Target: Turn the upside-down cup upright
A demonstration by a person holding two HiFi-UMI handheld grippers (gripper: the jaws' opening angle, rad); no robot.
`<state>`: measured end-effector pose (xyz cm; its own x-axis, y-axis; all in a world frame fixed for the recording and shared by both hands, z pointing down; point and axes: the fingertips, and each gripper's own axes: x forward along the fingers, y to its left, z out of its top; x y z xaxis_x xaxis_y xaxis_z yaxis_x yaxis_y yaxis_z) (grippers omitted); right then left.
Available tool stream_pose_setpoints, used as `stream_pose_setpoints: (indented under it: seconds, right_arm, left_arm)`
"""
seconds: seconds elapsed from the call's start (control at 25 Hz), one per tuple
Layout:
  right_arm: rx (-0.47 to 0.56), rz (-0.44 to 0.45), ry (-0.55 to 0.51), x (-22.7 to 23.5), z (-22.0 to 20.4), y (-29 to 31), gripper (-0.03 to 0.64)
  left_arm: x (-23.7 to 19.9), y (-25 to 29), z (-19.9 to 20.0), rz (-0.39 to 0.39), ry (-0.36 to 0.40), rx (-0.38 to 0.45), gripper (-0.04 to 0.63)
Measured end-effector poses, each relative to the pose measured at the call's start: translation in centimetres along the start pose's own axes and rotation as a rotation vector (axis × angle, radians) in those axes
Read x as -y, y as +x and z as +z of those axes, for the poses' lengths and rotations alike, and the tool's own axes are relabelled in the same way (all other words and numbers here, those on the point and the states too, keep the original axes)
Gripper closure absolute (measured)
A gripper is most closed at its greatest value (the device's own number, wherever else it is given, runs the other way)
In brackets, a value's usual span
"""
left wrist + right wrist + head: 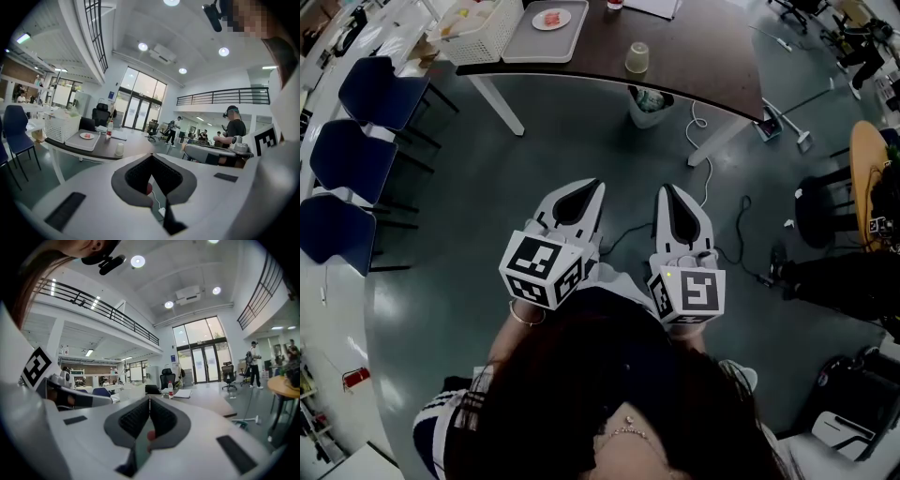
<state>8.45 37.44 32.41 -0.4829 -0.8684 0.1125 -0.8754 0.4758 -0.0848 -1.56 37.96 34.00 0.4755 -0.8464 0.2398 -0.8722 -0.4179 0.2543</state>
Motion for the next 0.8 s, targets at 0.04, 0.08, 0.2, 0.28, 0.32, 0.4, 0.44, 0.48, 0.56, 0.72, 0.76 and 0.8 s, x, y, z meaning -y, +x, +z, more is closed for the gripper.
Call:
stream_pose_setpoints:
  seconds: [0.04, 0.08, 0.2, 0.28, 0.32, 0.4, 0.44, 0.48, 0.56, 0.72, 0.76, 0.8]
  right_arm:
    - [0.0, 0.001, 0.001, 0.3, 0.0, 0.5, 0.601]
    - [0.0, 0.002, 0.001, 0.7, 0.1, 1.0, 0.601]
    - [-0.005, 0.001, 0.005, 1.6, 0.0, 2.9, 0.601]
    - [-0.01, 0.003, 0.009, 2.2, 0.1, 4.6, 0.601]
    - [-0.01, 0.006, 0.011, 2.3, 0.2, 5.5, 0.601]
    - [-0.006, 0.012, 0.015, 2.5, 0.5, 7.3, 0.601]
    - [-0.005, 0.012, 0.017, 2.6, 0.6, 8.2, 0.601]
    - [-0.004, 0.01, 0.019, 2.8, 0.7, 9.0, 0.601]
    - [-0.004, 0.002, 0.018, 3.2, 1.0, 10.8, 0.601]
    - [0.005, -0.022, 0.011, 4.3, 2.2, 14.6, 0.601]
    - [0.006, -0.027, 0.009, 4.5, 2.4, 15.5, 0.601]
    - [0.006, -0.032, 0.007, 4.6, 2.6, 16.4, 0.601]
  left_arm:
    - [-0.2, 0.6, 0.2, 0.001, 0.001, -0.001, 0.6]
    - [-0.4, 1.2, 0.3, 0.0, 0.003, -0.003, 0.6]
    - [-1.3, 3.1, 0.7, -0.006, 0.005, -0.01, 0.6]
    - [-2.3, 4.5, 1.1, -0.009, 0.006, -0.016, 0.6]
    - [-2.9, 5.2, 1.4, -0.012, 0.006, -0.018, 0.6]
    - [-4.1, 6.6, 2.1, -0.021, 0.004, -0.018, 0.6]
    - [-4.7, 7.3, 2.4, -0.026, 0.003, -0.018, 0.6]
    - [-5.3, 8.0, 2.7, -0.03, 0.003, -0.02, 0.6]
    - [-6.5, 9.5, 3.4, -0.04, 0.008, -0.023, 0.6]
    - [-8.8, 12.5, 5.6, -0.069, 0.021, -0.016, 0.6]
    - [-9.4, 13.1, 6.0, -0.075, 0.021, -0.015, 0.6]
    - [-10.0, 13.7, 6.4, -0.079, 0.02, -0.014, 0.6]
